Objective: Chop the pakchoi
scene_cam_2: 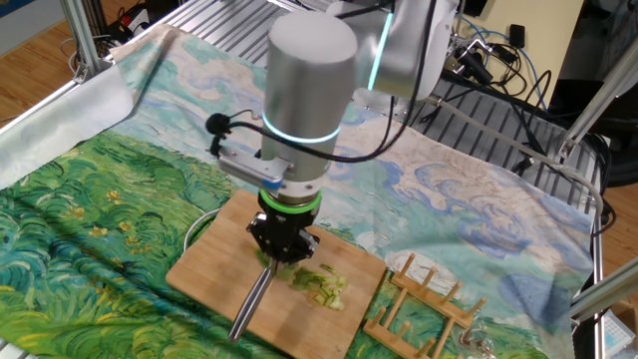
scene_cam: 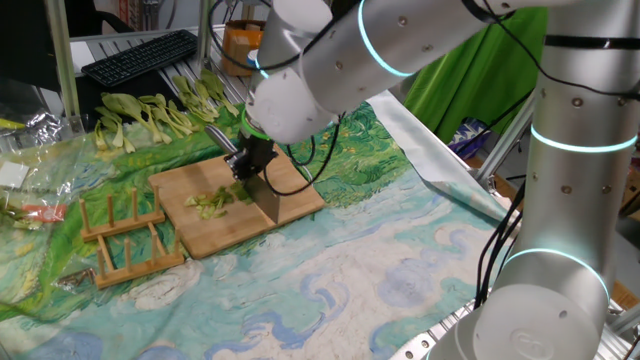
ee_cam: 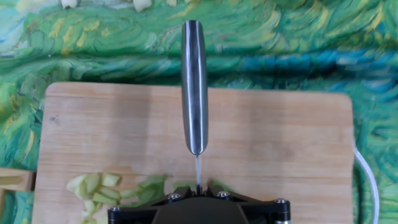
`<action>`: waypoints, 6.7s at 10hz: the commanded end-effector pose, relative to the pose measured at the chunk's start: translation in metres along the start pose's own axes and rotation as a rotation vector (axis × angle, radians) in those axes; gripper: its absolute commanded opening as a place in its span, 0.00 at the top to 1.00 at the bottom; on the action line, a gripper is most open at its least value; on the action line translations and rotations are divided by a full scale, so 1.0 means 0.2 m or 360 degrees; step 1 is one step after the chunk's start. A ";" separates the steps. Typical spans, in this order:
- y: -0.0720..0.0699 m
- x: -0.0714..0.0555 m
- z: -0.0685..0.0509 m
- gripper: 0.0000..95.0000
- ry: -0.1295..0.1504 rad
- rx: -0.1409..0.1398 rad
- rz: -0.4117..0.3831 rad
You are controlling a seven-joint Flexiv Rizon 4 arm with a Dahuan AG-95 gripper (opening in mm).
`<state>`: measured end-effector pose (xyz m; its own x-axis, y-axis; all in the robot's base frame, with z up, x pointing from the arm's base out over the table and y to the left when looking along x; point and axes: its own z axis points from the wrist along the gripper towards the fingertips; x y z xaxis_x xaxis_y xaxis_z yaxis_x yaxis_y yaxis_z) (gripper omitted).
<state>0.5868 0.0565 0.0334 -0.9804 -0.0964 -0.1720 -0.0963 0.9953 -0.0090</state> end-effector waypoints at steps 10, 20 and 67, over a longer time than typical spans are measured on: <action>-0.03 -0.04 -0.09 1.00 0.0072 -0.0017 -0.0017; -0.14 -0.05 -0.12 1.00 0.0076 -0.0013 -0.0075; 0.31 -0.06 -0.39 1.00 0.0270 -0.0020 0.0111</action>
<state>0.5767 0.1236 0.1120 -0.9997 -0.0254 -0.0040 -0.0254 0.9996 0.0103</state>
